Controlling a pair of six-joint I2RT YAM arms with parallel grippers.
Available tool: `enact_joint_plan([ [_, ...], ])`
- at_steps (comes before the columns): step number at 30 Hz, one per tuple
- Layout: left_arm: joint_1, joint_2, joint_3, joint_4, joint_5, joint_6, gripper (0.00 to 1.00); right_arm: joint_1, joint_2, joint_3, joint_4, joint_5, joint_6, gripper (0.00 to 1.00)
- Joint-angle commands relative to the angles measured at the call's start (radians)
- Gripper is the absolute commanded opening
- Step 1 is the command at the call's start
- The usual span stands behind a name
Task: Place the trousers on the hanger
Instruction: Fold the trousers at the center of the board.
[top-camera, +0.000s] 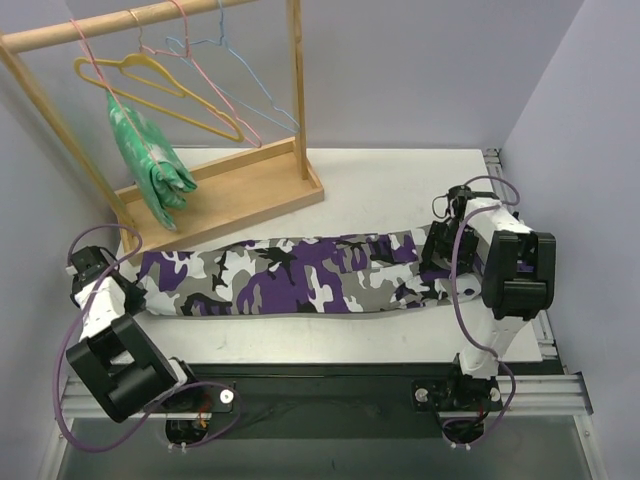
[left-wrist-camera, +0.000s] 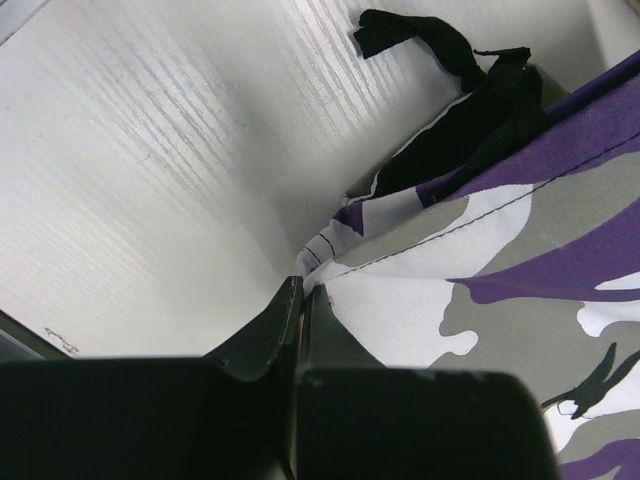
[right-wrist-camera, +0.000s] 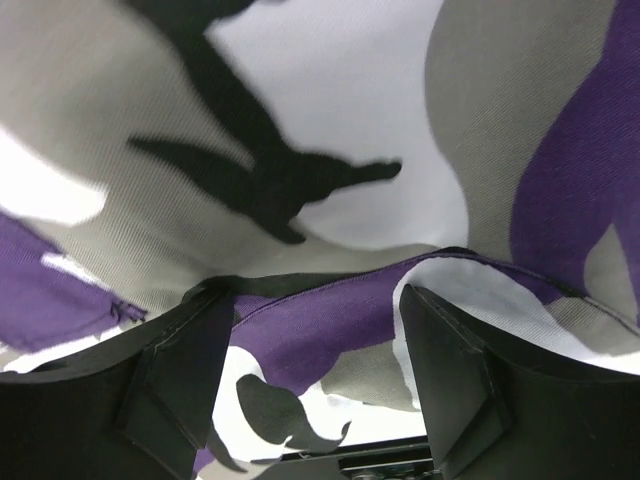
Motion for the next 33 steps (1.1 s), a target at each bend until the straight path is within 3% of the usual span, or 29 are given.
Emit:
enact_joint_plan([
  [1,0.027,0.043,0.045,0.11,-0.011,0.055,0.0,-0.038,0.035,0.022,-0.028,-0.004,0.035,0.69],
  [10,0.053,0.087,0.091,0.132,0.084,0.042,0.02,-0.043,-0.064,0.069,-0.055,-0.052,-0.019,0.69],
  [11,0.053,0.083,0.091,0.123,0.091,0.035,0.26,-0.041,-0.078,0.077,-0.071,-0.064,-0.02,0.69],
  [13,0.053,0.072,0.08,0.109,0.108,0.003,0.43,-0.037,-0.124,0.092,-0.085,-0.076,-0.031,0.69],
  [14,0.053,0.052,0.074,0.106,0.114,-0.008,0.62,-0.031,-0.139,0.095,-0.091,-0.083,-0.034,0.69],
  [17,0.053,0.005,0.031,0.106,0.145,-0.059,0.83,-0.025,-0.184,0.085,-0.095,-0.099,-0.033,0.69],
  [25,0.051,-0.066,-0.056,0.075,0.163,-0.113,0.91,-0.025,-0.189,0.033,-0.091,-0.15,-0.04,0.7],
  [33,0.05,0.029,-0.07,0.199,0.199,-0.093,0.93,-0.023,-0.124,-0.004,-0.071,-0.155,-0.056,0.69],
])
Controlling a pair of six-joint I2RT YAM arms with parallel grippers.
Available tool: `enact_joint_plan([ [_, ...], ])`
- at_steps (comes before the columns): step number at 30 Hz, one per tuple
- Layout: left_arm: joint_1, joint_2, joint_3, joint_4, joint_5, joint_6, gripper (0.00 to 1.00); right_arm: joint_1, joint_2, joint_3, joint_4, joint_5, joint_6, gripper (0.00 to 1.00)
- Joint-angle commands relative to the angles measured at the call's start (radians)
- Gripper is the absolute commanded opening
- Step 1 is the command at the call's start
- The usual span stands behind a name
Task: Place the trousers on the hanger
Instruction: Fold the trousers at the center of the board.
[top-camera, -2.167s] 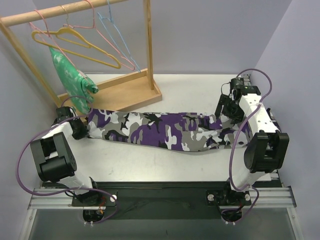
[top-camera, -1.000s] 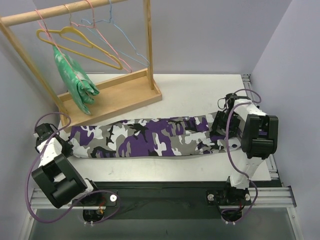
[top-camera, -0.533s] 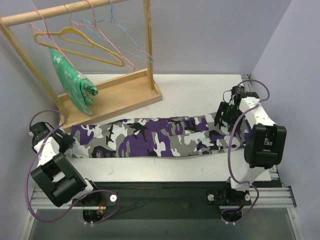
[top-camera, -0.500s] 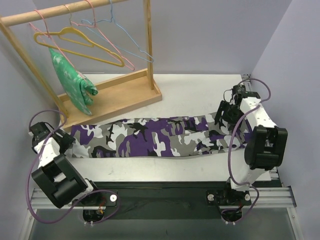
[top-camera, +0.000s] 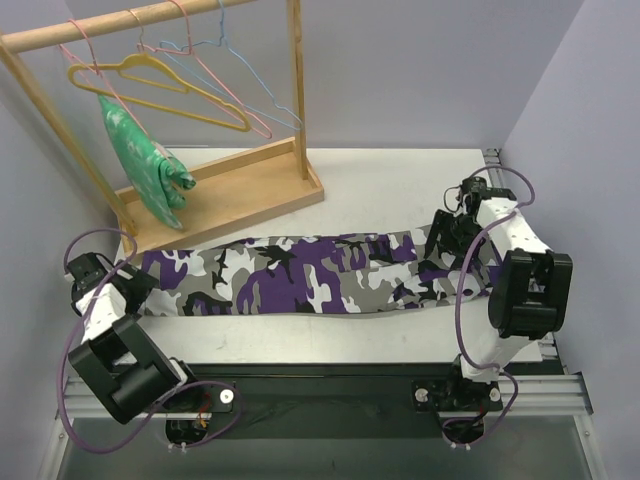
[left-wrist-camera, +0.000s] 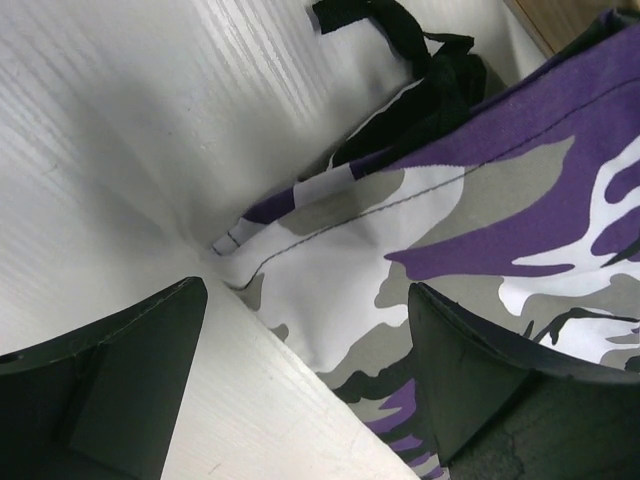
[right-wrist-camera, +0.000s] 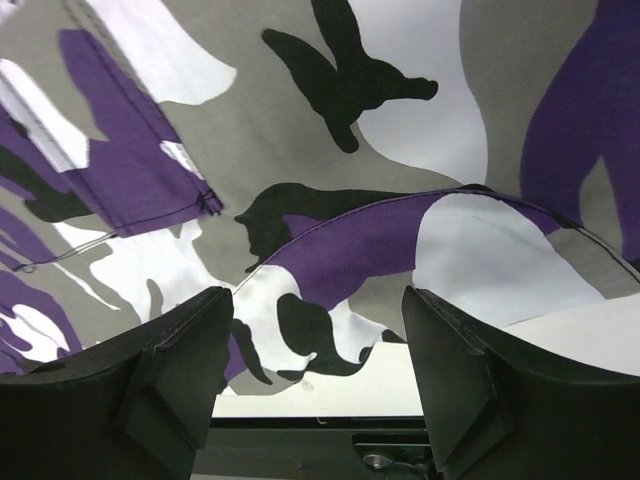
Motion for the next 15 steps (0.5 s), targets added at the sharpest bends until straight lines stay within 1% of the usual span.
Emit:
enact_joint_plan([
  [1,0.001,0.08,-0.014,0.109,0.039,0.002,0.93,0.006,0.04,-0.018,-0.03,-0.011,-0.011,0.69],
  [6,-0.036,0.135,-0.009,0.165,0.039,0.004,0.93,0.006,0.084,-0.027,-0.028,-0.01,0.022,0.69],
  [9,-0.06,0.165,-0.014,0.154,0.018,-0.002,0.92,0.0,0.107,-0.047,-0.035,-0.002,0.063,0.69],
  [10,-0.062,0.163,-0.015,0.137,0.006,-0.027,0.92,-0.005,0.115,-0.054,-0.039,-0.002,0.075,0.69],
  [12,-0.062,0.14,-0.029,0.088,-0.03,-0.054,0.92,-0.029,0.132,-0.073,-0.058,-0.008,0.101,0.69],
  [14,-0.062,0.07,-0.058,0.048,-0.06,-0.102,0.93,-0.066,0.15,-0.102,-0.071,-0.01,0.141,0.69],
  [15,-0.06,0.041,-0.066,-0.002,-0.097,-0.119,0.93,-0.083,0.155,-0.113,-0.088,-0.016,0.153,0.69],
])
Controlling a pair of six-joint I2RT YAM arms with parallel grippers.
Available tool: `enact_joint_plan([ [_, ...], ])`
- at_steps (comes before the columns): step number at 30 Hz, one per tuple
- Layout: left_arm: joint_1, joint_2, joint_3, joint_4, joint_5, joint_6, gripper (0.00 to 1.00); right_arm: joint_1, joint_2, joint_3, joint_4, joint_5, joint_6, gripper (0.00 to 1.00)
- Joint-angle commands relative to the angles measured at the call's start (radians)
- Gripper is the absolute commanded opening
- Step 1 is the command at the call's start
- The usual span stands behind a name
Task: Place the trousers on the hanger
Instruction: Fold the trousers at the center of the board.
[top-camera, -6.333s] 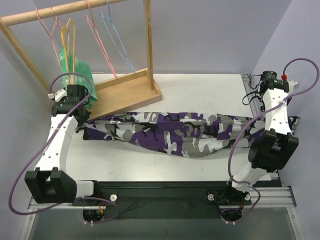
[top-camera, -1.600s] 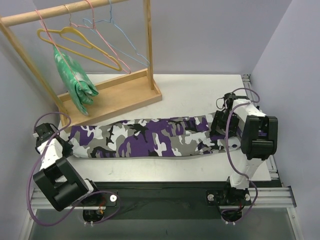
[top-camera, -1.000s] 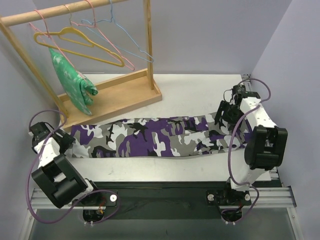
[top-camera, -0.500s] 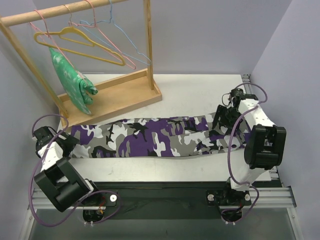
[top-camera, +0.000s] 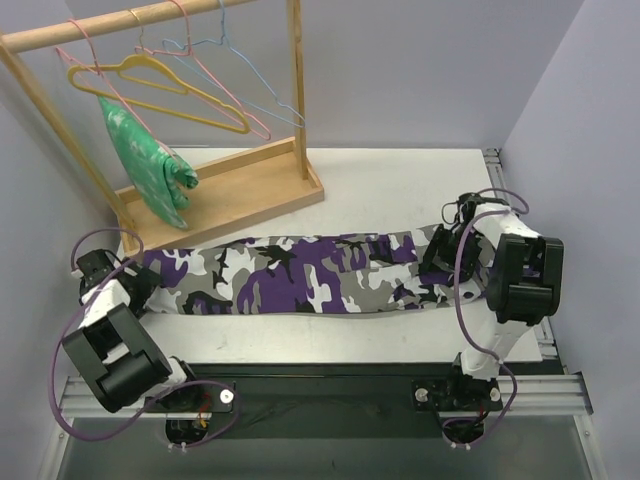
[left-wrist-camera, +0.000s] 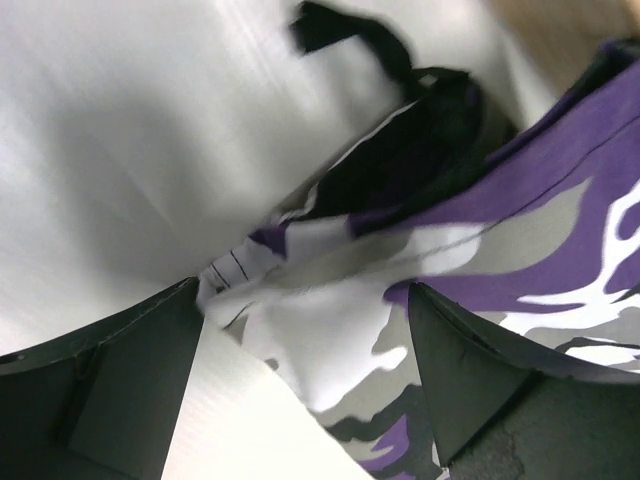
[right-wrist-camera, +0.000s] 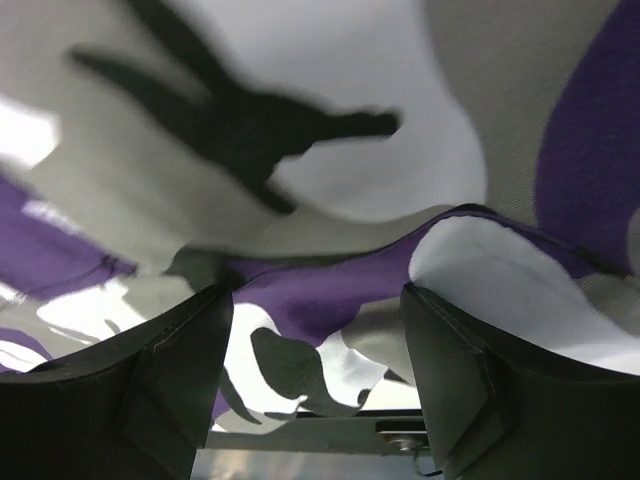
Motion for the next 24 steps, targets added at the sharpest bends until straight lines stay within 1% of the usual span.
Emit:
enact_joint_plan([
  [1,-0.003,-0.137,-0.063,-0.161,-0.108,-0.113,0.93,-0.078,0.038,-0.076,-0.108,-0.012,0.101,0.69],
  [3,-0.006,-0.205,-0.074,-0.212,-0.136,-0.146,0.96,-0.13,0.024,-0.113,-0.112,-0.028,0.117,0.69],
  [5,-0.008,-0.225,-0.042,-0.275,-0.147,-0.183,0.96,-0.156,0.0,-0.15,-0.115,-0.035,0.118,0.69],
  [8,-0.015,-0.245,-0.016,-0.295,-0.148,-0.199,0.96,-0.174,-0.02,-0.161,-0.137,-0.019,0.091,0.69],
  [10,-0.064,-0.24,0.034,-0.284,-0.147,-0.17,0.95,-0.174,-0.024,-0.155,-0.146,-0.023,0.082,0.69],
  [11,-0.092,-0.24,0.05,-0.24,-0.132,-0.153,0.95,-0.174,-0.024,-0.138,-0.148,-0.028,0.074,0.69],
  [12,-0.136,-0.231,0.077,-0.203,-0.116,-0.132,0.95,-0.174,-0.021,-0.127,-0.149,-0.037,0.072,0.68],
  [14,-0.181,-0.202,0.104,-0.115,-0.011,-0.084,0.95,-0.173,-0.013,-0.107,-0.148,-0.077,0.068,0.69],
  [16,-0.227,-0.141,0.148,-0.081,0.01,-0.052,0.95,-0.168,-0.004,-0.076,-0.146,-0.101,0.066,0.68],
  [19,-0.245,-0.061,0.223,-0.073,-0.009,-0.006,0.95,-0.158,-0.005,-0.055,-0.145,-0.129,0.062,0.68],
  [24,-0.25,0.051,0.301,-0.06,-0.072,0.086,0.95,-0.142,-0.021,-0.055,-0.143,-0.146,0.051,0.68],
])
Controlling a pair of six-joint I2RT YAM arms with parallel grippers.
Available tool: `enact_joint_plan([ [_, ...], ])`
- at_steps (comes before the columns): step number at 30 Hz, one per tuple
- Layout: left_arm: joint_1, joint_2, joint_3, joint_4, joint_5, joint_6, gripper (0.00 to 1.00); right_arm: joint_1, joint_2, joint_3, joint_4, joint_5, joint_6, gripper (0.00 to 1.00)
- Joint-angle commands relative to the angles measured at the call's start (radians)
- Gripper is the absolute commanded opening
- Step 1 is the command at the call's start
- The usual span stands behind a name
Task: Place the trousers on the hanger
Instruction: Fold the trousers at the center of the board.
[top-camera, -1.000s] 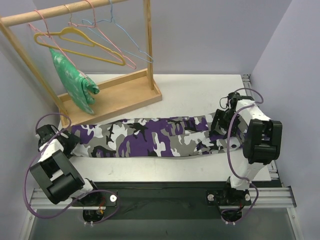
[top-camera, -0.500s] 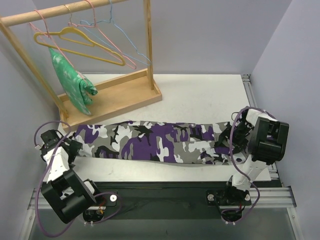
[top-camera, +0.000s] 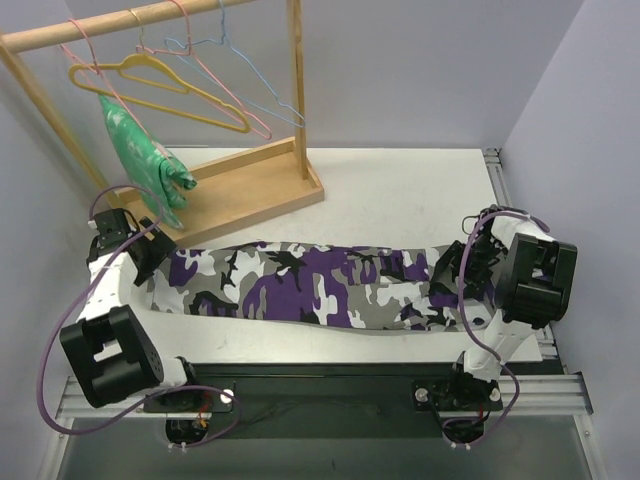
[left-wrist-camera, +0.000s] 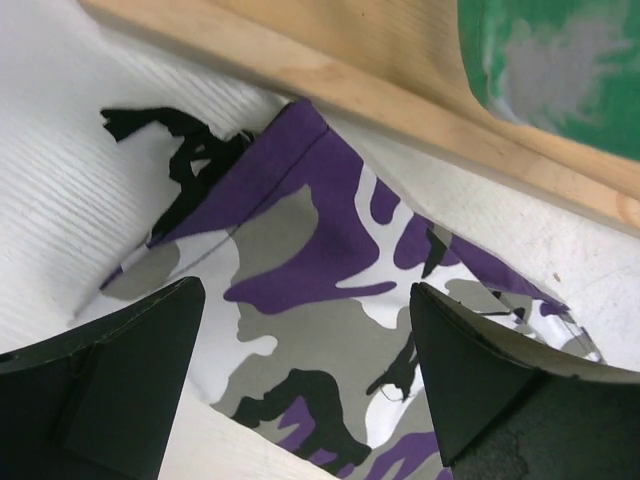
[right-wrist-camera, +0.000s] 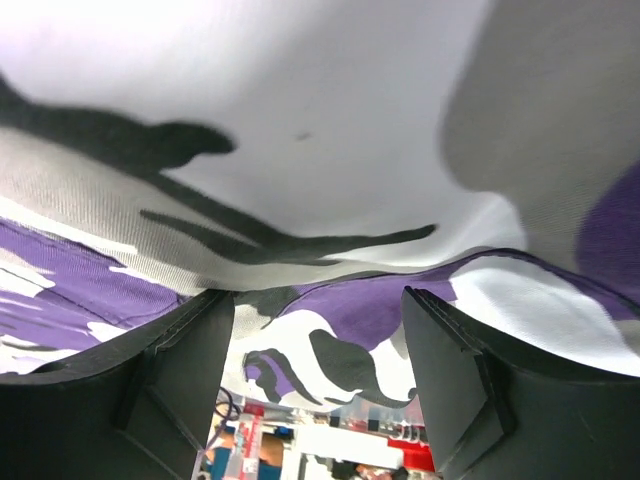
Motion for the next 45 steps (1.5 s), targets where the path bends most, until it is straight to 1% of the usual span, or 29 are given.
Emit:
enact_joint_plan([
  [1,-0.005,0.084,0.099,0.055,-0.04,0.113,0.95,0.017,-0.029,0.017,-0.053,-0.039,-0.025,0.68],
  [6,-0.015,0.157,0.149,0.062,-0.072,0.159,0.95,0.024,-0.02,0.022,-0.047,-0.057,-0.016,0.68],
  [7,-0.015,0.167,0.153,0.064,-0.107,0.165,0.95,0.027,-0.019,0.025,-0.045,-0.061,-0.013,0.68],
  [10,-0.019,0.199,0.17,0.076,-0.125,0.193,0.95,0.043,-0.014,0.029,-0.042,-0.068,0.001,0.68],
  [15,-0.034,0.265,0.167,0.105,-0.081,0.216,0.95,0.072,-0.006,0.04,-0.043,-0.071,0.015,0.68],
  [18,-0.051,0.274,0.156,0.119,-0.044,0.223,0.87,0.078,-0.002,0.048,-0.042,-0.07,0.021,0.68],
  [19,-0.061,0.271,0.146,0.128,-0.038,0.22,0.77,0.079,0.0,0.049,-0.043,-0.071,0.022,0.68],
  [20,-0.064,0.267,0.141,0.13,-0.037,0.219,0.73,0.081,0.001,0.051,-0.043,-0.073,0.021,0.68],
  [21,-0.067,0.251,0.136,0.133,-0.043,0.213,0.72,0.082,0.003,0.054,-0.043,-0.073,0.022,0.68],
  [22,-0.067,0.24,0.129,0.141,-0.046,0.208,0.63,0.087,0.004,0.056,-0.043,-0.074,0.022,0.68],
  [23,-0.068,0.233,0.124,0.144,-0.046,0.203,0.59,0.087,0.004,0.057,-0.043,-0.074,0.022,0.68],
  [25,-0.068,0.207,0.118,0.147,-0.04,0.202,0.45,0.092,0.009,0.062,-0.043,-0.076,0.021,0.68],
  [26,-0.068,0.199,0.118,0.145,-0.035,0.202,0.36,0.095,0.011,0.062,-0.043,-0.077,0.021,0.68],
  [27,-0.068,0.179,0.116,0.144,-0.035,0.202,0.31,0.096,0.011,0.063,-0.043,-0.081,0.021,0.68],
  [29,-0.07,0.153,0.11,0.136,-0.027,0.203,0.25,0.101,0.018,0.069,-0.045,-0.084,0.019,0.68],
  [32,-0.07,0.06,0.081,0.127,0.012,0.206,0.15,0.107,0.02,0.075,-0.045,-0.084,0.019,0.68],
  [35,-0.079,-0.022,0.051,0.122,0.117,0.219,0.13,0.11,0.024,0.079,-0.045,-0.085,0.018,0.68],
  [38,-0.157,-0.088,0.026,0.101,0.176,0.234,0.12,0.116,0.027,0.086,-0.047,-0.087,0.015,0.68],
  [39,-0.207,-0.105,0.0,0.092,0.186,0.233,0.12,0.119,0.032,0.088,-0.047,-0.087,0.016,0.68],
  [42,-0.3,-0.143,-0.034,0.034,0.19,0.226,0.12,0.124,0.04,0.098,-0.05,-0.091,0.013,0.68],
  [45,-0.337,-0.139,-0.066,-0.016,0.227,0.229,0.12,0.128,0.049,0.111,-0.053,-0.094,0.01,0.68],
])
